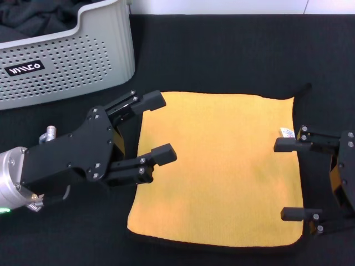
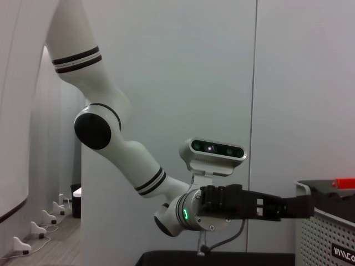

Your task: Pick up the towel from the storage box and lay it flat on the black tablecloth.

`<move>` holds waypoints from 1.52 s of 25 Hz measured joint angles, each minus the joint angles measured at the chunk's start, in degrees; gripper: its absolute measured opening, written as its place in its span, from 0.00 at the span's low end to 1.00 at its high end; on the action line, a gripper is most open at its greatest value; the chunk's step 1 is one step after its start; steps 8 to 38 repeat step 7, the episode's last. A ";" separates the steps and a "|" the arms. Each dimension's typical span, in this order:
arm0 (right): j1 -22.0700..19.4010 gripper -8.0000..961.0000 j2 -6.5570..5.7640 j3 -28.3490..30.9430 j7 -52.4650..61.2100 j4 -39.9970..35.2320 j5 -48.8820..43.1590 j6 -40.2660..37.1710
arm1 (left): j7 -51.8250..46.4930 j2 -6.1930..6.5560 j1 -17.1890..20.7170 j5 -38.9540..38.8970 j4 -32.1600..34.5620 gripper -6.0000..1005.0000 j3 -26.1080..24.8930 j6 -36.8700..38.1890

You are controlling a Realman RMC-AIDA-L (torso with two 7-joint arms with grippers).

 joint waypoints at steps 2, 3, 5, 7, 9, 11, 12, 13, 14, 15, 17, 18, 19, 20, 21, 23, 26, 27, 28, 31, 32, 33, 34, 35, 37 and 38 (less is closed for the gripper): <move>0.50 0.90 0.04 0.00 -0.33 0.86 0.00 -0.13 | 0.01 -0.07 0.06 0.00 -0.08 0.87 0.00 0.00; 0.91 0.90 0.06 0.06 -0.54 1.59 0.00 -0.24 | 0.03 -0.08 0.10 0.00 -0.13 0.87 0.01 0.01; 1.54 0.90 0.08 0.33 -0.78 2.77 -0.04 -0.29 | 0.12 -0.08 0.14 -0.01 -0.16 0.87 0.00 0.02; 1.91 0.90 0.08 0.60 -0.83 3.36 -0.15 -0.30 | 0.16 -0.08 0.11 0.04 -0.12 0.87 0.01 0.03; 1.91 0.90 0.08 0.60 -0.83 3.36 -0.15 -0.30 | 0.16 -0.08 0.11 0.04 -0.12 0.87 0.01 0.03; 1.91 0.90 0.08 0.60 -0.83 3.36 -0.15 -0.30 | 0.16 -0.08 0.11 0.04 -0.12 0.87 0.01 0.03; 1.91 0.90 0.08 0.60 -0.83 3.36 -0.15 -0.30 | 0.16 -0.08 0.11 0.04 -0.12 0.87 0.01 0.03; 1.91 0.90 0.08 0.60 -0.83 3.36 -0.15 -0.30 | 0.16 -0.08 0.11 0.04 -0.12 0.87 0.01 0.03; 1.91 0.90 0.08 0.60 -0.83 3.36 -0.15 -0.30 | 0.16 -0.08 0.11 0.04 -0.12 0.87 0.01 0.03; 1.91 0.90 0.08 0.60 -0.83 3.36 -0.15 -0.30 | 0.16 -0.08 0.11 0.04 -0.12 0.87 0.01 0.03; 1.91 0.90 0.08 0.60 -0.83 3.36 -0.15 -0.30 | 0.16 -0.08 0.11 0.04 -0.12 0.87 0.01 0.03; 1.91 0.90 0.08 0.60 -0.83 3.36 -0.15 -0.30 | 0.16 -0.08 0.11 0.04 -0.12 0.87 0.01 0.03; 1.91 0.90 0.08 0.60 -0.83 3.36 -0.15 -0.30 | 0.16 -0.08 0.11 0.04 -0.12 0.87 0.01 0.03; 1.91 0.90 0.08 0.60 -0.83 3.36 -0.15 -0.30 | 0.16 -0.08 0.11 0.04 -0.12 0.87 0.01 0.03; 1.91 0.90 0.08 0.60 -0.83 3.36 -0.15 -0.30 | 0.16 -0.08 0.11 0.04 -0.12 0.87 0.01 0.03; 1.91 0.90 0.08 0.60 -0.83 3.36 -0.15 -0.30 | 0.16 -0.08 0.11 0.04 -0.12 0.87 0.01 0.03; 1.91 0.90 0.08 0.60 -0.83 3.36 -0.15 -0.30 | 0.16 -0.08 0.11 0.04 -0.12 0.87 0.01 0.03; 1.91 0.90 0.08 0.60 -0.83 3.36 -0.15 -0.30 | 0.16 -0.08 0.11 0.04 -0.12 0.87 0.01 0.03; 1.91 0.90 0.08 0.60 -0.83 3.36 -0.15 -0.30 | 0.16 -0.08 0.11 0.04 -0.12 0.87 0.01 0.03; 1.91 0.90 0.08 0.60 -0.83 3.36 -0.15 -0.30 | 0.16 -0.08 0.11 0.04 -0.12 0.87 0.01 0.03; 1.91 0.90 0.08 0.60 -0.83 3.36 -0.15 -0.30 | 0.16 -0.08 0.11 0.04 -0.12 0.87 0.01 0.03; 1.91 0.90 0.08 0.60 -0.83 3.36 -0.15 -0.30 | 0.16 -0.08 0.11 0.04 -0.12 0.87 0.01 0.03; 1.91 0.90 0.08 0.60 -0.83 3.36 -0.15 -0.30 | 0.16 -0.08 0.11 0.04 -0.12 0.87 0.01 0.03; 1.91 0.90 0.08 0.60 -0.83 3.36 -0.15 -0.30 | 0.16 -0.08 0.11 0.04 -0.12 0.87 0.01 0.03; 1.91 0.90 0.08 0.60 -0.83 3.36 -0.15 -0.30 | 0.16 -0.08 0.11 0.04 -0.12 0.87 0.01 0.03; 1.91 0.90 0.08 0.60 -0.83 3.36 -0.15 -0.30 | 0.16 -0.08 0.11 0.04 -0.12 0.87 0.01 0.03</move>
